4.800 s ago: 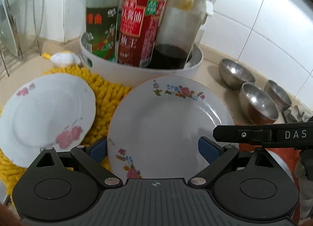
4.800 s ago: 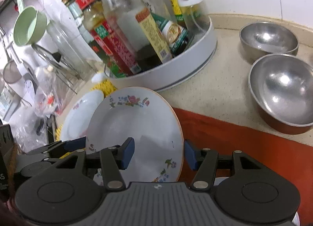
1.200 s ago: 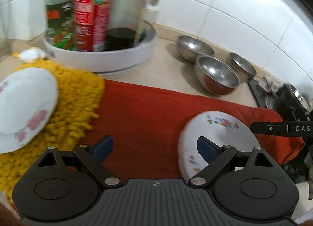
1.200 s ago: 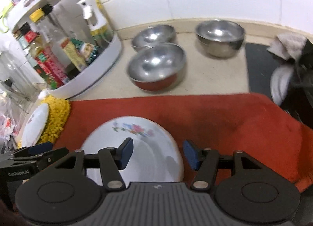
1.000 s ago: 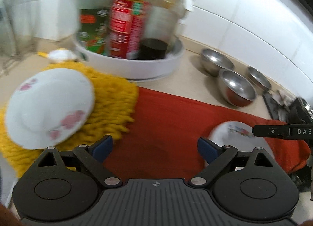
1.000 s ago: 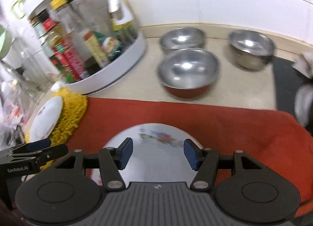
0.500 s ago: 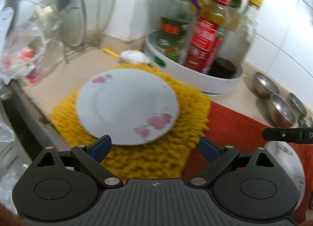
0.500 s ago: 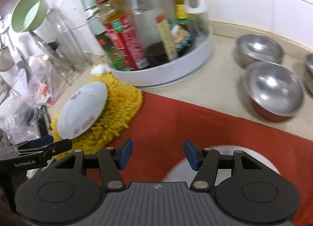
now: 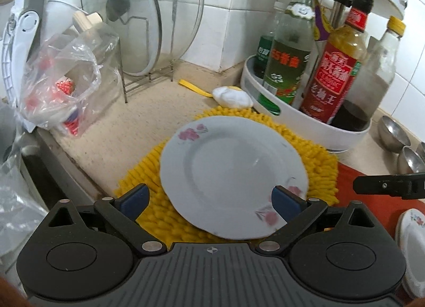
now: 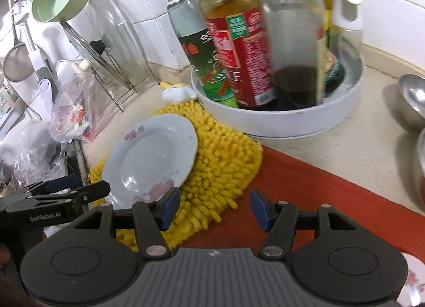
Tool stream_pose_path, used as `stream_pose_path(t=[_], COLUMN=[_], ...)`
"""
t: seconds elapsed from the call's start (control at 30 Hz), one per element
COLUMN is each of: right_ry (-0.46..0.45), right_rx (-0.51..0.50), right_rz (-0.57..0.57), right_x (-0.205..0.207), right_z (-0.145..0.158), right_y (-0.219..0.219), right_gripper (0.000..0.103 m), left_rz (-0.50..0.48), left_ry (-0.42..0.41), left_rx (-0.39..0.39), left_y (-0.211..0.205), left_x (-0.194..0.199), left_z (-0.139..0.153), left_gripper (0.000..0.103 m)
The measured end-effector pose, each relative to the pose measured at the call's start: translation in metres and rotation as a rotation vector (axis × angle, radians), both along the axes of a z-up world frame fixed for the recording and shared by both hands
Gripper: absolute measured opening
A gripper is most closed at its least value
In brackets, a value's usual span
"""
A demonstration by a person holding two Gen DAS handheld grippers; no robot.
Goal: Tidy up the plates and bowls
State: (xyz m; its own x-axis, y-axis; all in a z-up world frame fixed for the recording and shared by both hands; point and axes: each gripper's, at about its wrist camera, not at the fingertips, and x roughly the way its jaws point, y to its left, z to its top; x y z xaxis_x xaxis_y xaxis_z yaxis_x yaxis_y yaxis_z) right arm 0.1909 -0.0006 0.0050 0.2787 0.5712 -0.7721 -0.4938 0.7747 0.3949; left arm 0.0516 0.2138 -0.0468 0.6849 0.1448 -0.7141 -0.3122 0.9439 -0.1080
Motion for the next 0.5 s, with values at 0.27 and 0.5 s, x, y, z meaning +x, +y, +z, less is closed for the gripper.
stream_pose_path(t=[0.27, 0.5], right_ry=[0.026, 0.061], right_rx=[-0.029, -0.047], right_rz=[-0.009, -0.011], right_x=[0.017, 0.030], right_z=[-0.018, -0.031], right_y=[0.036, 0.058], right_gripper=[0.054, 0.054], left_rz=[-0.032, -0.099], left_ry=[0.028, 0.036], left_rx=[-0.035, -0.076], left_y=[0.027, 0.036], left_x=[0.025, 0.049], left_z=[-0.014, -0.022], left_gripper=[0.100, 0.100])
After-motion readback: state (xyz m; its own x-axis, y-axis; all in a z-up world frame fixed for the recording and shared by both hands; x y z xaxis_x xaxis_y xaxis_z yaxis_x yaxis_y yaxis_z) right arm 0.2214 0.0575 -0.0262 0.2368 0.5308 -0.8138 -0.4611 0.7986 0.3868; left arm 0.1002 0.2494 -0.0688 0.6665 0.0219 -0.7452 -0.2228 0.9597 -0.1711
